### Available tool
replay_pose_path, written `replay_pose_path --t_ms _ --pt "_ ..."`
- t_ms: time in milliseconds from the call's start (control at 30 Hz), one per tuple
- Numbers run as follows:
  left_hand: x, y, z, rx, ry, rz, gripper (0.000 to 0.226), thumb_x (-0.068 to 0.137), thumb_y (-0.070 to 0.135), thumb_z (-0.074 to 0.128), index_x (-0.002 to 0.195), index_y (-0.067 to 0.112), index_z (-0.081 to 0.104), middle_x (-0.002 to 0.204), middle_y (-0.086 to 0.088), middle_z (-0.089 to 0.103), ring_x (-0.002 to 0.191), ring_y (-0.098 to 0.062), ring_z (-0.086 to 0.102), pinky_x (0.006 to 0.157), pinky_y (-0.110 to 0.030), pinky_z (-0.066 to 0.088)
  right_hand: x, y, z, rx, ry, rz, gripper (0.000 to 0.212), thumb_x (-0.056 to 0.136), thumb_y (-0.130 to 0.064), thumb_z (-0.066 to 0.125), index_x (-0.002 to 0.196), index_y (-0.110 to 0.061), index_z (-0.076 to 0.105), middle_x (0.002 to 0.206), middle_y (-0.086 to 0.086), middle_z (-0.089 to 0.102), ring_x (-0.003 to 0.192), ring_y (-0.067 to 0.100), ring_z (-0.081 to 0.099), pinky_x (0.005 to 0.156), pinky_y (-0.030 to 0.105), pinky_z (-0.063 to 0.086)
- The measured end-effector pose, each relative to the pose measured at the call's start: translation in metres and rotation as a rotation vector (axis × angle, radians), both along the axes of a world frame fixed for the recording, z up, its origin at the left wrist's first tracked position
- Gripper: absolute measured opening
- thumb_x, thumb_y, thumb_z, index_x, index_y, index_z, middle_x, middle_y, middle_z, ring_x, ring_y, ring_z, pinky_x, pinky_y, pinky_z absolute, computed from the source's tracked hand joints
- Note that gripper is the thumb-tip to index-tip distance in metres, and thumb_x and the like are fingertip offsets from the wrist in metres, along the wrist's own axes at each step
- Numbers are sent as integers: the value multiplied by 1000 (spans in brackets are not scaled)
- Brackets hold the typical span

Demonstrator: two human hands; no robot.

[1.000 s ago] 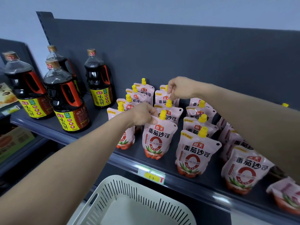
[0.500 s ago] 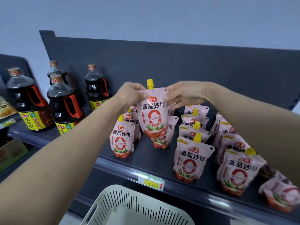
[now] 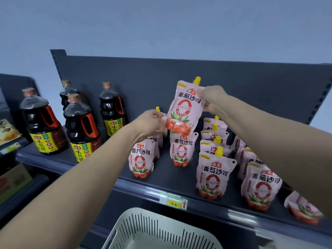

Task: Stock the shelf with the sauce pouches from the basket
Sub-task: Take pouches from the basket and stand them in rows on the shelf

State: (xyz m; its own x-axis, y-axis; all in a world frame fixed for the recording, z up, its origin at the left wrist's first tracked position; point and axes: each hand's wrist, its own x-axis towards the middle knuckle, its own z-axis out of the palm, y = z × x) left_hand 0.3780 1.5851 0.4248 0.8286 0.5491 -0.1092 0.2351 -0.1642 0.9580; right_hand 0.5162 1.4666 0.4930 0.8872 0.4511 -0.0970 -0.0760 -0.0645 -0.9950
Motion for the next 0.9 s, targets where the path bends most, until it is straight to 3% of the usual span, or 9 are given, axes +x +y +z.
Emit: replay_pose_path --t_ms 67,133,200,333,433,567,667,767,900 --pt "-5 -6 -7 -5 -19 -96 58 75 -15 59 126 10 46 122 -17 57 102 -30 62 78 -35 53 2 -1 0 18 36 -48 16 97 0 41 108 -7 51 92 8 64 59 16 59 59 34 58" --pt "-5 -13 -11 131 -63 -61 57 76 -10 65 126 9 45 111 -12 56 99 -28 63 78 -35 54 2 -3 -3 19 84 -55 33 97 2 37 126 -7 50 87 6 61 64 17 59 82 41 58" --pt "-3 -16 -13 246 -127 10 49 77 -2 70 120 6 48 101 -7 56 85 -19 59 84 -39 52 2 -4 -6 -3 111 -80 36 95 4 38 129 -4 48 94 9 62 70 20 63 91 46 54" --pt "-5 -12 -18 345 -230 38 31 82 -6 62 111 -2 55 88 -4 62 76 -19 57 84 -43 53 -6 -8 -6 -45 84 -51 22 97 3 40 115 -4 50 106 12 63 74 20 63 65 36 55" --pt "-7 -15 -21 402 -272 33 25 83 -10 56 107 -3 57 82 -1 60 76 -18 57 81 -43 54 -8 -10 -8 -53 98 -36 10 98 0 41 103 -7 46 109 12 64 85 20 68 65 33 54" --pt "-6 -17 -22 477 -290 -6 23 83 -11 53 99 5 58 87 -3 63 81 -19 60 83 -39 55 -8 -9 -11 -79 90 -19 23 99 -2 41 120 -6 49 93 6 64 62 14 58 54 28 48" --pt "-5 -13 -24 535 -260 -74 25 83 -12 53 102 4 59 100 -12 66 95 -25 64 85 -37 56 -7 -7 -12 -146 54 -4 30 99 -2 40 128 -2 48 76 4 60 61 14 56 63 29 52" --pt "-7 -10 -23 575 -133 -116 26 80 -15 51 102 -2 56 92 -15 60 84 -26 57 77 -36 52 -8 -6 -15 -159 -14 37 30 98 -2 44 127 -1 48 79 5 62 68 17 61 74 35 55" --pt "-7 -5 -21 475 -11 -90 47 85 -11 39 128 7 43 98 -4 53 85 -15 54 67 -16 47 -16 0 -26 -260 -206 99 15 94 -8 52 108 -3 54 89 17 68 82 27 64 76 39 55"
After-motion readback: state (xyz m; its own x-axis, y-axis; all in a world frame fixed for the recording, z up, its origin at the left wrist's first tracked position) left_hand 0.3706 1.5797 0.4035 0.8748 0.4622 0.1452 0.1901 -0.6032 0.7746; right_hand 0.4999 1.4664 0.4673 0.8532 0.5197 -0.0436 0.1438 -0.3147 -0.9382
